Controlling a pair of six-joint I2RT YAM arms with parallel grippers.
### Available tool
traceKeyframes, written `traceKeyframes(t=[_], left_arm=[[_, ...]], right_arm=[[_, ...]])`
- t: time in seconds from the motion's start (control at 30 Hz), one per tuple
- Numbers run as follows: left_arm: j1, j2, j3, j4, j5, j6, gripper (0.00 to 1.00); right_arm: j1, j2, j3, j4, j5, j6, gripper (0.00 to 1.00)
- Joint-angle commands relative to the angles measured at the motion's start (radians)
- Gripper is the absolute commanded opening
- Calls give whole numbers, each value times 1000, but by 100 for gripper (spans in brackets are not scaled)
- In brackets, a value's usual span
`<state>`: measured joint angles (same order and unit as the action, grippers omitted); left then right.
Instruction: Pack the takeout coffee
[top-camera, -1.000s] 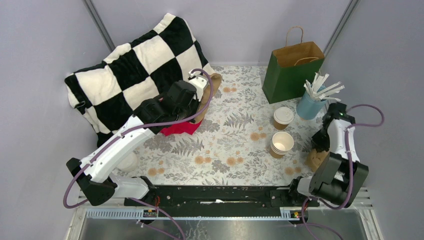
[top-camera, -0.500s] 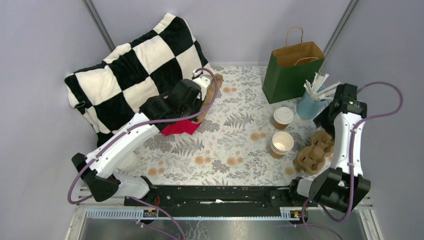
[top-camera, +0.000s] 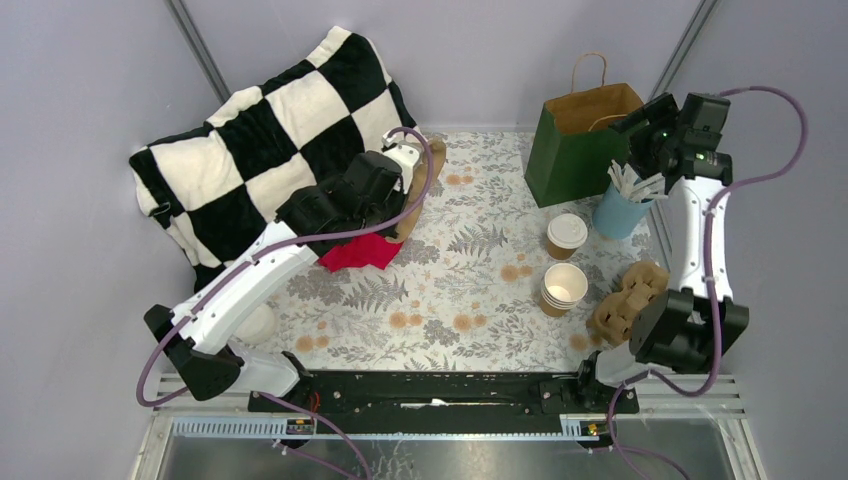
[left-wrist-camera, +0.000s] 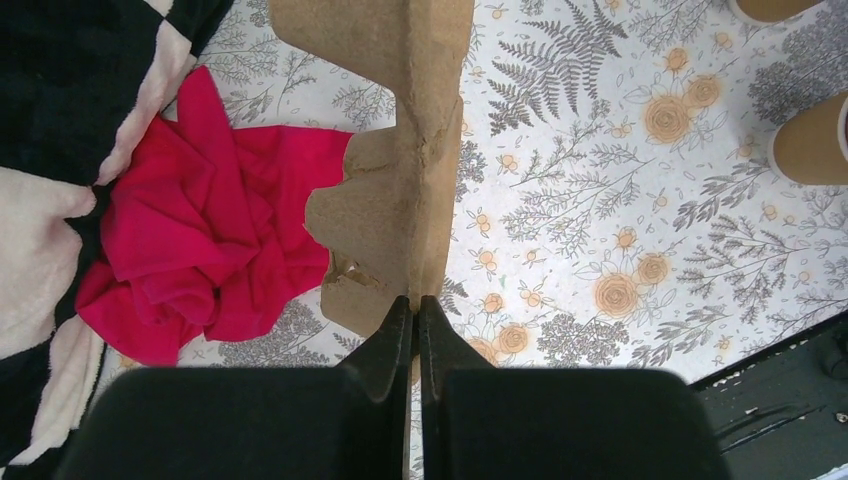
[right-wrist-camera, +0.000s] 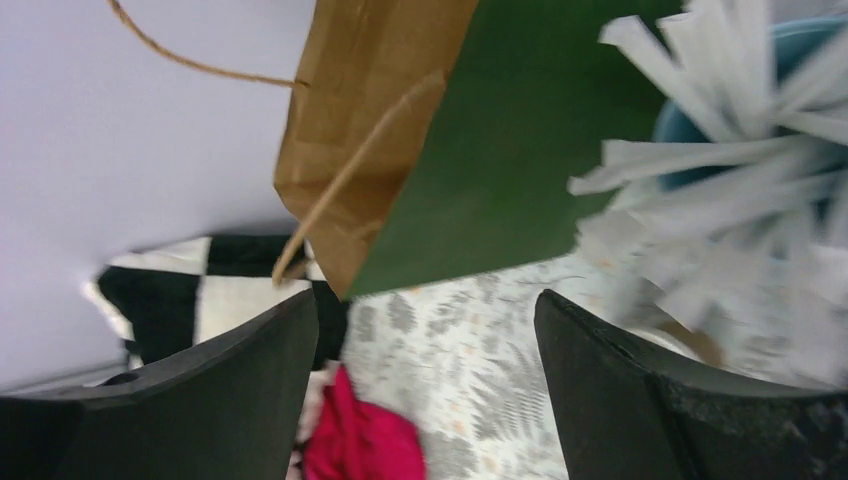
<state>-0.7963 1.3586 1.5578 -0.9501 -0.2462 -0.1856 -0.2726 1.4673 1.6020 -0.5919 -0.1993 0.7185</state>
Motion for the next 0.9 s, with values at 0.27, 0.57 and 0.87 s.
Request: traceKeyframes(t=[0.27, 0.57, 0.87], left_arm=[[5, -1, 109, -44, 8, -78, 0], [5, 12, 122, -47, 0, -116, 0], [5, 59, 150, -48, 10, -126, 0]], right_arm=[[60, 189, 74, 371, -59, 301, 79], [65, 141, 127, 216, -59, 212, 70], [64, 13, 129, 95, -22, 46, 81]])
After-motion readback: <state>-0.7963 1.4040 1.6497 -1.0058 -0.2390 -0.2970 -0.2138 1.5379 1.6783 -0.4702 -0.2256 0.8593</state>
